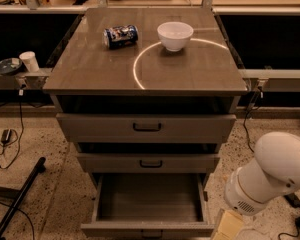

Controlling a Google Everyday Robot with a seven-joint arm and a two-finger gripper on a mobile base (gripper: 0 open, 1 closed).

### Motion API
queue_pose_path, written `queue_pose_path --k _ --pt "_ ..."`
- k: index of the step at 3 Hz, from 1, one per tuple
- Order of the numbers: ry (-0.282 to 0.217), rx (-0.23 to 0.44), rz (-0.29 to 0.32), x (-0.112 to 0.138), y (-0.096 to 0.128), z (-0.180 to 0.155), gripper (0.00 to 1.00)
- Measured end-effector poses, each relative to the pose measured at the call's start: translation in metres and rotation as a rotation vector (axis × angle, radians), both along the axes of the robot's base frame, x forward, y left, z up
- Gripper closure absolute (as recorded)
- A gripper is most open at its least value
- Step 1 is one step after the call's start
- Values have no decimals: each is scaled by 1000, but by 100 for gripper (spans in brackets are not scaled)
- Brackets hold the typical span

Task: Close bottom drawer

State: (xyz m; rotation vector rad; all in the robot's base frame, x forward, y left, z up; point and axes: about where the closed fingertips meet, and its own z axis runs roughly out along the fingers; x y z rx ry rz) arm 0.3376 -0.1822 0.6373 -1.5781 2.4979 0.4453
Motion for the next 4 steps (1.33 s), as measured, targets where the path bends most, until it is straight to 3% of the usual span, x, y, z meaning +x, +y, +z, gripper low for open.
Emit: queue_pose_path --k 4 --pt "110 27 -7 -3 6 -61 0"
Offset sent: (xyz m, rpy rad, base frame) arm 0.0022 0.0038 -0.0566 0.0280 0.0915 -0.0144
